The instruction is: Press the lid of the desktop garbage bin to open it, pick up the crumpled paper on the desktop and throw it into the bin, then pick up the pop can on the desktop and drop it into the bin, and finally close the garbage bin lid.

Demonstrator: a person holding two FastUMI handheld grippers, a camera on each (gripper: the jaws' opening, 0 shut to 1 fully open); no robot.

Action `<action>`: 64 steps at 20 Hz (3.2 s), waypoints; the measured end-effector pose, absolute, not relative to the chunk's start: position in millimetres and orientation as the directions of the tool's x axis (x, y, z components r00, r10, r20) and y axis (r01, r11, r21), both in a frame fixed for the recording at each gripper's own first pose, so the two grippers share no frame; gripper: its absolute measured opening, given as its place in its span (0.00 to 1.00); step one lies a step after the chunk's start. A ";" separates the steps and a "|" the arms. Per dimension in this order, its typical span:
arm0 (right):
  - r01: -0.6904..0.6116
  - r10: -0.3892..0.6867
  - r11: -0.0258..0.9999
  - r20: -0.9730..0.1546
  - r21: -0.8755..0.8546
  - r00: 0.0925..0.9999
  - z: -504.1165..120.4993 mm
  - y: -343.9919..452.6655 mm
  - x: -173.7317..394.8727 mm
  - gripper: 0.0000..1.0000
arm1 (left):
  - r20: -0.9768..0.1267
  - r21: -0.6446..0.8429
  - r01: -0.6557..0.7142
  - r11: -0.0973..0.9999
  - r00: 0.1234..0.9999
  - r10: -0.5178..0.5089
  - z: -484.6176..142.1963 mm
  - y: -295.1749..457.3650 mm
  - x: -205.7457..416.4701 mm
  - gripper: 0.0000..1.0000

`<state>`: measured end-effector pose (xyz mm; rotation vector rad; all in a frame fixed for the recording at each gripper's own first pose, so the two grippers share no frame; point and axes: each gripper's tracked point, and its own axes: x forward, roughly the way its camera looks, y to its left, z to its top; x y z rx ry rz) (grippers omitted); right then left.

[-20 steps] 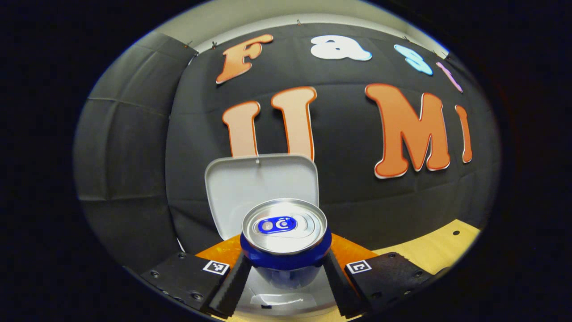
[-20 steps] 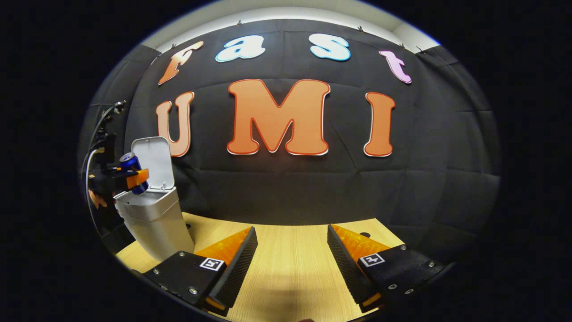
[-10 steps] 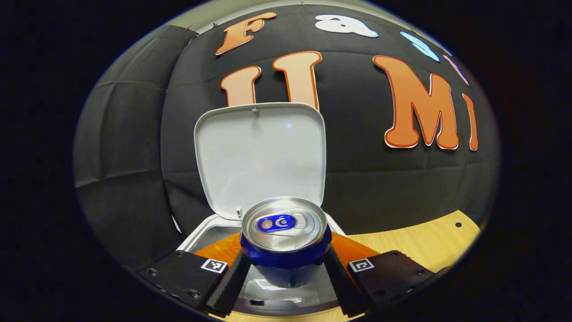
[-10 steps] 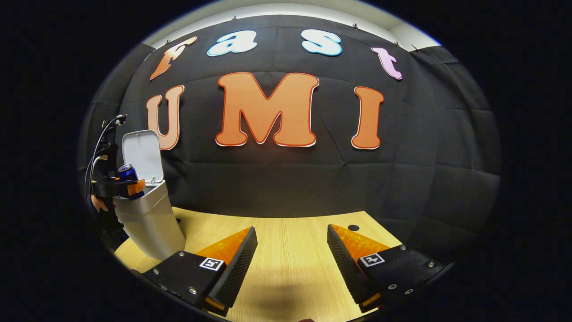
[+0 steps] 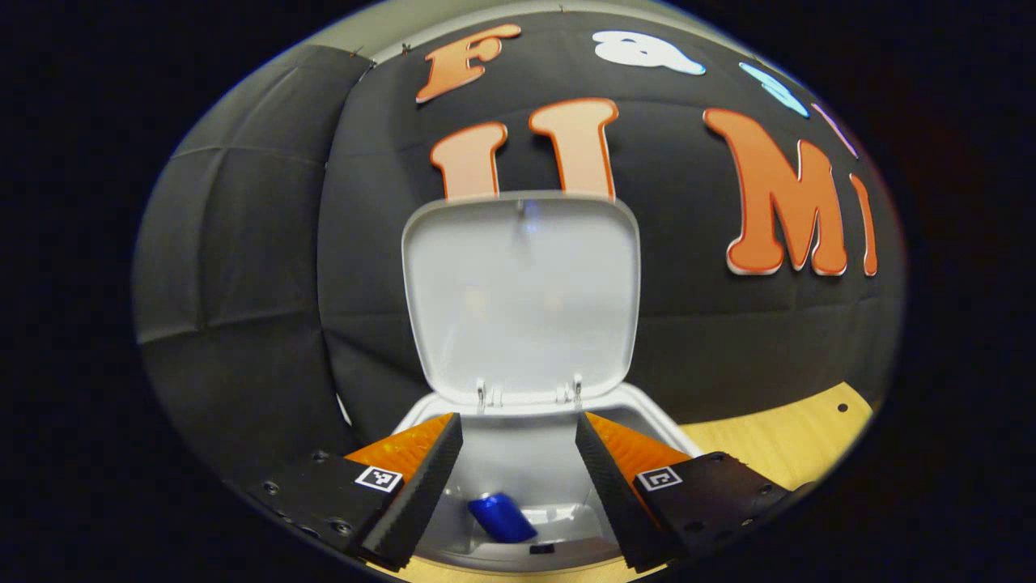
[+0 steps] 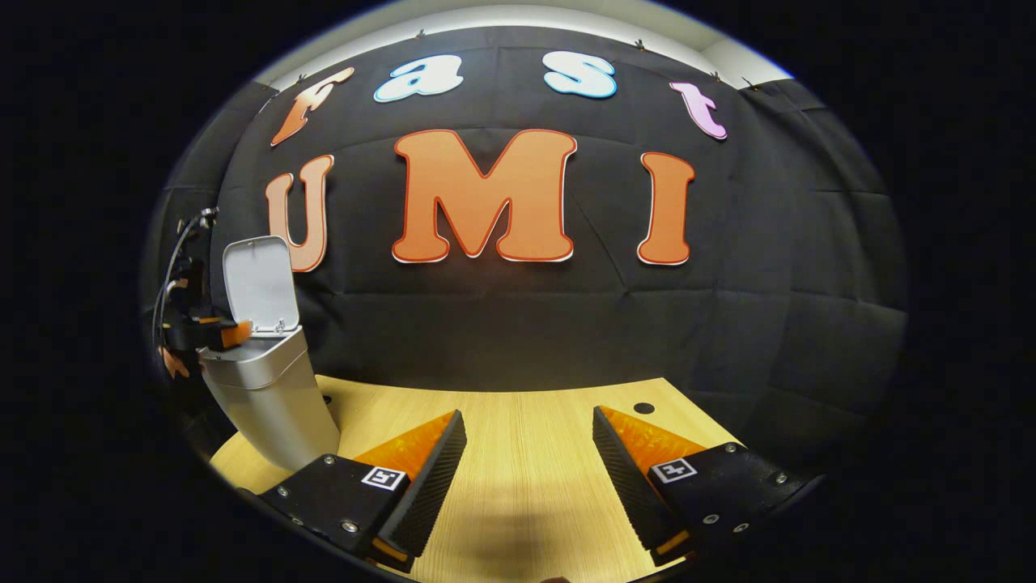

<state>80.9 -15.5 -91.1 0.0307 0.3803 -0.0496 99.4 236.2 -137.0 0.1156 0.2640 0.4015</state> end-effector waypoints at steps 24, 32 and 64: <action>0.090 -0.073 0.996 -0.361 0.029 0.930 -85.7 -30.5 71.9 0.94 | -0.297 0.080 -0.301 0.950 0.903 0.311 -56.9 240.5 154.3 0.92; 0.032 -0.020 0.999 -0.389 0.023 0.921 -99.5 -11.6 74.2 0.94 | -0.241 0.093 -0.322 0.942 0.911 0.335 -137.6 207.1 52.2 0.92; -0.011 0.022 0.999 -0.309 0.036 0.951 -67.0 -16.8 81.3 0.94 | -0.159 0.017 -0.301 0.953 0.941 0.300 -88.5 91.9 4.9 0.94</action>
